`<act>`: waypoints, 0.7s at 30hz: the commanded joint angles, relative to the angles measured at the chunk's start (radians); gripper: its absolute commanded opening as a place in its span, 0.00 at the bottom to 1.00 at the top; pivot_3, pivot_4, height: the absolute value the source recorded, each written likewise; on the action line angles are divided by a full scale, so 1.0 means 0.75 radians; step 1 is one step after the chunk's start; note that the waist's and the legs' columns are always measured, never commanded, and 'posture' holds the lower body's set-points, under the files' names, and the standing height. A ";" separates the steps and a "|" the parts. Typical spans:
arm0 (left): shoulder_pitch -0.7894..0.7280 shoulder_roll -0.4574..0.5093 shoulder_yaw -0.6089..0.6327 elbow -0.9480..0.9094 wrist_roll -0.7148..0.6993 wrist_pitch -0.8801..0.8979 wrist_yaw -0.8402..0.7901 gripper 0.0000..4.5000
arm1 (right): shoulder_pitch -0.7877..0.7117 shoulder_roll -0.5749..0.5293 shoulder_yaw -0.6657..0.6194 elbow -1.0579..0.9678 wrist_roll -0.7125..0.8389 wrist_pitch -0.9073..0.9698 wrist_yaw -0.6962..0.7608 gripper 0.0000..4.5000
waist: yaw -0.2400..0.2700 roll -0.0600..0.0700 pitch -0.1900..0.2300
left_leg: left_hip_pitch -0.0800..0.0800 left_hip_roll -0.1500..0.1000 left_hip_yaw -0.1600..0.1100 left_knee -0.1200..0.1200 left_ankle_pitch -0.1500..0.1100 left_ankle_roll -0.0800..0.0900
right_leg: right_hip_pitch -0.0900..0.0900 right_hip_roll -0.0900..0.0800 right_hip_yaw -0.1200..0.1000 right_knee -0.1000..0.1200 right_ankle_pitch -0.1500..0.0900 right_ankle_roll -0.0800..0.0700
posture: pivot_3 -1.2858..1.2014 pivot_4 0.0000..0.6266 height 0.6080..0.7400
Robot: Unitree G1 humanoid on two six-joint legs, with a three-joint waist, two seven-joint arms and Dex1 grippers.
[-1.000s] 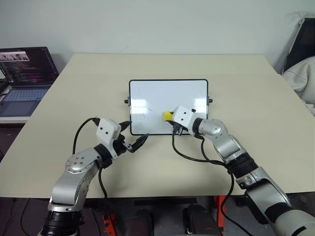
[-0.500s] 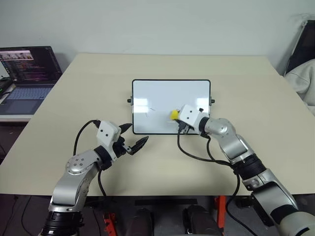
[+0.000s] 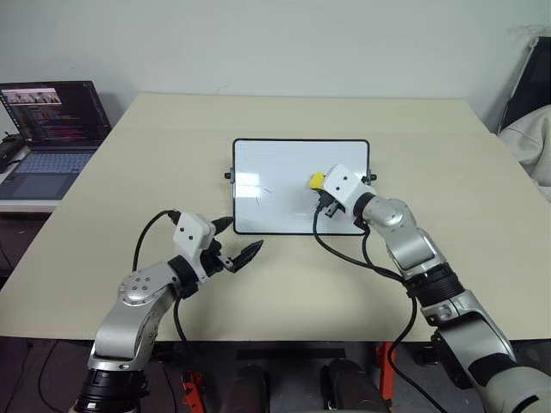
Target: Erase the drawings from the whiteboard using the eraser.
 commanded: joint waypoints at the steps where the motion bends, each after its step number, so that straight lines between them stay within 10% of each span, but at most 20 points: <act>1: -0.016 -0.002 0.010 -0.052 -0.018 -0.001 -0.001 1.00 | 0.078 -0.062 0.055 0.084 -0.051 0.108 0.080 0.22 | 0.000 0.000 0.000 | 0.000 0.000 0.000 0.000 0.000 0.000 | 0.000 0.000 0.000 0.000 0.000 0.000 | 0.52 0.24 1.00; 13: -0.034 -0.008 0.017 -0.099 -0.028 0.059 0.028 1.00 | 0.109 -0.115 0.078 -0.086 -0.047 0.103 0.186 0.22 | -0.004 -0.001 -0.001 | 0.000 0.001 0.000 -0.001 0.000 0.000 | -0.001 -0.001 0.001 -0.002 -0.001 0.000 | 0.52 0.24 1.00; 21: -0.014 0.000 0.111 -0.135 -0.042 0.089 0.104 1.00 | 0.286 -0.041 -0.232 -0.644 0.380 0.313 0.260 0.22 | -0.001 0.002 0.002 | -0.035 0.000 -0.001 -0.002 -0.001 -0.002 | -0.035 -0.001 -0.001 0.001 0.009 0.002 | 0.52 0.24 1.00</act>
